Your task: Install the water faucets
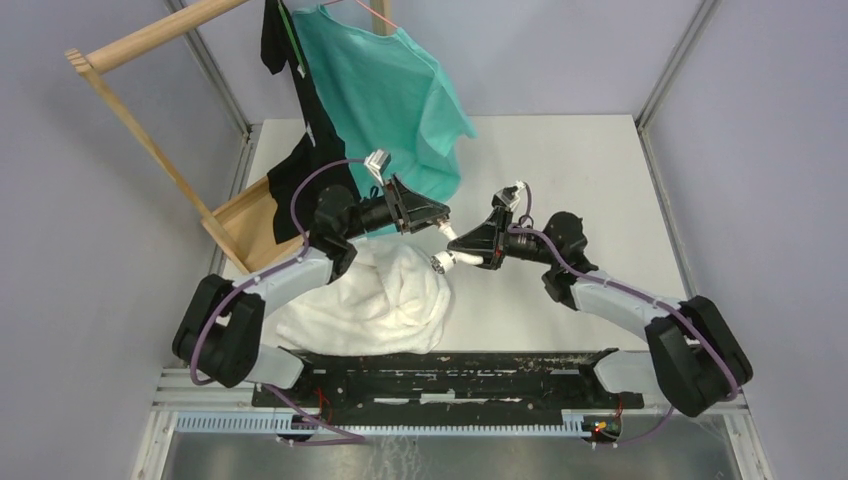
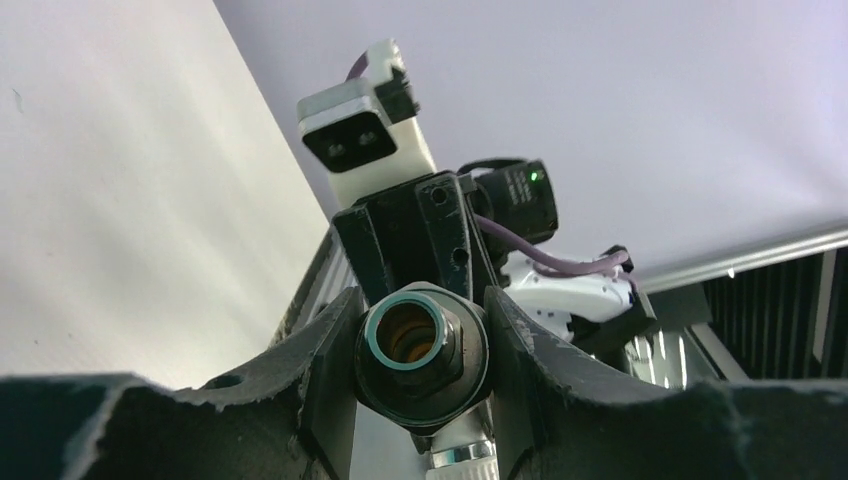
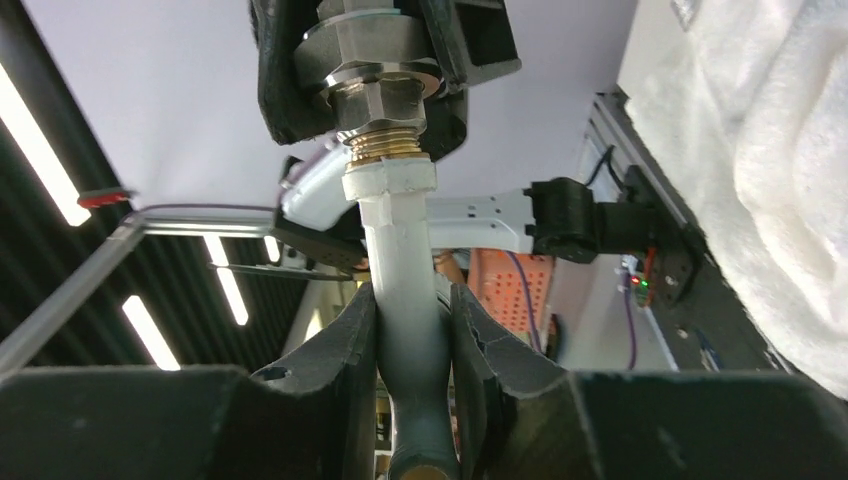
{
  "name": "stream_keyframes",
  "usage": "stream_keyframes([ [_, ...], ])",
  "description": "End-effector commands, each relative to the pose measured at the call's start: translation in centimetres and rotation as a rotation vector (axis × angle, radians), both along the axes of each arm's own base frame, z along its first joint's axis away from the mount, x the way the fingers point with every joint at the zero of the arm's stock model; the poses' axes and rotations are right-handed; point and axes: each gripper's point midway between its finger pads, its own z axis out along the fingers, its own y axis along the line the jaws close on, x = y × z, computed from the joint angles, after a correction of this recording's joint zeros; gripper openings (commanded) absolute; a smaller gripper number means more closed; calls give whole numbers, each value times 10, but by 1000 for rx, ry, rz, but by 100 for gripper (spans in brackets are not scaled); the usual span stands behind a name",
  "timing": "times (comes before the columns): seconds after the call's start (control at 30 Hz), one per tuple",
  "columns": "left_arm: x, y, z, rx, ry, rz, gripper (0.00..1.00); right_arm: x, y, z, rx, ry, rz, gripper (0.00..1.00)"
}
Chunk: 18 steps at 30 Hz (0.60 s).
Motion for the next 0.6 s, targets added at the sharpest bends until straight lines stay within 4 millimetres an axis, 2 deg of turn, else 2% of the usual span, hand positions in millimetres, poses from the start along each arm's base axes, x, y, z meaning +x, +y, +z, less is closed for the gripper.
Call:
stream_keyframes([
  [0.0,-1,20,71,-182,-208,151,3,26,-19,61,301,-13,-117,1],
  [0.03,2,22,71,-171,-203,174,3,28,-19,61,317,-5,-122,1],
  [0.07,2,23,73,-165,-199,187,3,29,-20,60,326,0,-125,15],
  [0.13,6,23,72,-143,-161,195,3,30,-20,58,319,-4,-137,52],
  [0.17,9,22,71,-132,-137,203,3,32,-19,51,287,-9,-146,64],
  [0.3,12,25,69,-151,-58,226,3,33,-20,22,59,-42,-197,91],
  [0.37,13,27,68,-155,-33,227,3,31,-28,3,-128,-71,-232,100],
  [0.43,16,28,65,-139,-10,236,3,26,-44,-10,-333,-128,-274,100],
  [0.47,18,29,64,-131,0,244,3,22,-56,-16,-443,-161,-290,100],
  [0.57,25,29,55,-84,68,260,3,9,-96,-18,-723,-289,-337,100],
])
